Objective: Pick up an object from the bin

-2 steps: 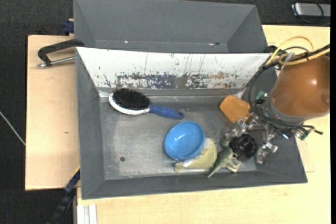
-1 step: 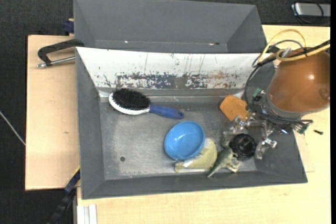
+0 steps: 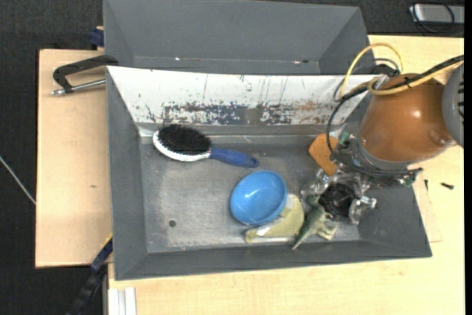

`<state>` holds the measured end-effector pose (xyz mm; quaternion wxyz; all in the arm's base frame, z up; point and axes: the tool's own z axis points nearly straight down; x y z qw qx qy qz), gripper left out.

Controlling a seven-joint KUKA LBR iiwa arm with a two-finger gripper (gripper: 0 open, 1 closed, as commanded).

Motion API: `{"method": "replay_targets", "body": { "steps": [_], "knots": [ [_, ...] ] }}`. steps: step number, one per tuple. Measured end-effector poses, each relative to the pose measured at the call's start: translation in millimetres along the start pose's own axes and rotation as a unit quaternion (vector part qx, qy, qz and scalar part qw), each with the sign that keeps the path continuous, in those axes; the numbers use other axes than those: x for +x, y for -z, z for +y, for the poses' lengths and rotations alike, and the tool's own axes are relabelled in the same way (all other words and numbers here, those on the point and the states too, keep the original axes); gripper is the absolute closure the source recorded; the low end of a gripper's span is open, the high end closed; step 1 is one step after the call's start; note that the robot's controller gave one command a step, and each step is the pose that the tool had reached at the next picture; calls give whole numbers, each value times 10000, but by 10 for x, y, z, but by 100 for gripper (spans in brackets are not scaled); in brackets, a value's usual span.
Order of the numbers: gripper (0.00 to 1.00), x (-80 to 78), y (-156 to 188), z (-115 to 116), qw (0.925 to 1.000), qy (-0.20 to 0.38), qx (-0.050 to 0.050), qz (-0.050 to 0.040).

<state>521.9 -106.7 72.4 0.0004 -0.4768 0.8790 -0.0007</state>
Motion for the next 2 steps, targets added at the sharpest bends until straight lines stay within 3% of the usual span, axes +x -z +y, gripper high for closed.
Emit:
{"method": "replay_targets", "body": {
  "steps": [1,2],
  "knots": [
    [0,-392,3,488,9873,1588,21,-14],
    [100,-406,2,494,9872,1595,24,-32]
  ]
}}
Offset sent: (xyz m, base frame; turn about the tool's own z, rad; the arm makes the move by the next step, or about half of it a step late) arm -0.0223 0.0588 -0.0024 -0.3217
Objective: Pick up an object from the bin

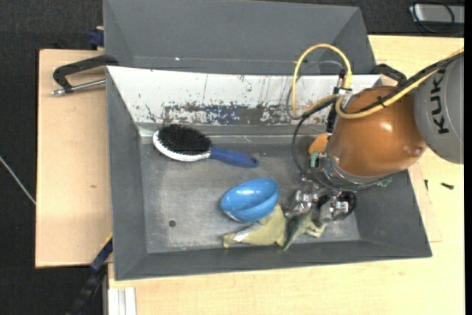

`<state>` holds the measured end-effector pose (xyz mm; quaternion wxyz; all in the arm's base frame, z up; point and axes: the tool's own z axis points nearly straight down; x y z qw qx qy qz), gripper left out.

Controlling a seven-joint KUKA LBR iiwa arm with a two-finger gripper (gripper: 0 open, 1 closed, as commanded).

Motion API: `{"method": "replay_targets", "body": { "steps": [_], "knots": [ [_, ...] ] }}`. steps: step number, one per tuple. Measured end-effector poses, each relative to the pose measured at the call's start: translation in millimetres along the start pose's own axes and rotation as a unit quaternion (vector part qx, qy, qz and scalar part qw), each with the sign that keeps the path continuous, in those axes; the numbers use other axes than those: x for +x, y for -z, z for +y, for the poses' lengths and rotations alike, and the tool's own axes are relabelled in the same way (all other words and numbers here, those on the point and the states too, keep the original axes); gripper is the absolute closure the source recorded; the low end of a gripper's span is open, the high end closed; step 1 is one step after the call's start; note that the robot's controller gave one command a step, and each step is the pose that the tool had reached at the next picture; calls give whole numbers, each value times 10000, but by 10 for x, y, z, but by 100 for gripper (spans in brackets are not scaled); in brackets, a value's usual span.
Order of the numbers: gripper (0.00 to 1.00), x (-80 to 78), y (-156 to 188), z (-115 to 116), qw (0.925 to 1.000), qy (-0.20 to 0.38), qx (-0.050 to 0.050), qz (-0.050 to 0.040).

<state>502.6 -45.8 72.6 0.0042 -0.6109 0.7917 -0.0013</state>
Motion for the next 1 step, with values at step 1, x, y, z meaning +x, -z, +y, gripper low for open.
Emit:
{"method": "replay_targets", "body": {
  "steps": [1],
  "knots": [
    [100,-20,798,-28,10000,-16,20,3]
  ]
}}
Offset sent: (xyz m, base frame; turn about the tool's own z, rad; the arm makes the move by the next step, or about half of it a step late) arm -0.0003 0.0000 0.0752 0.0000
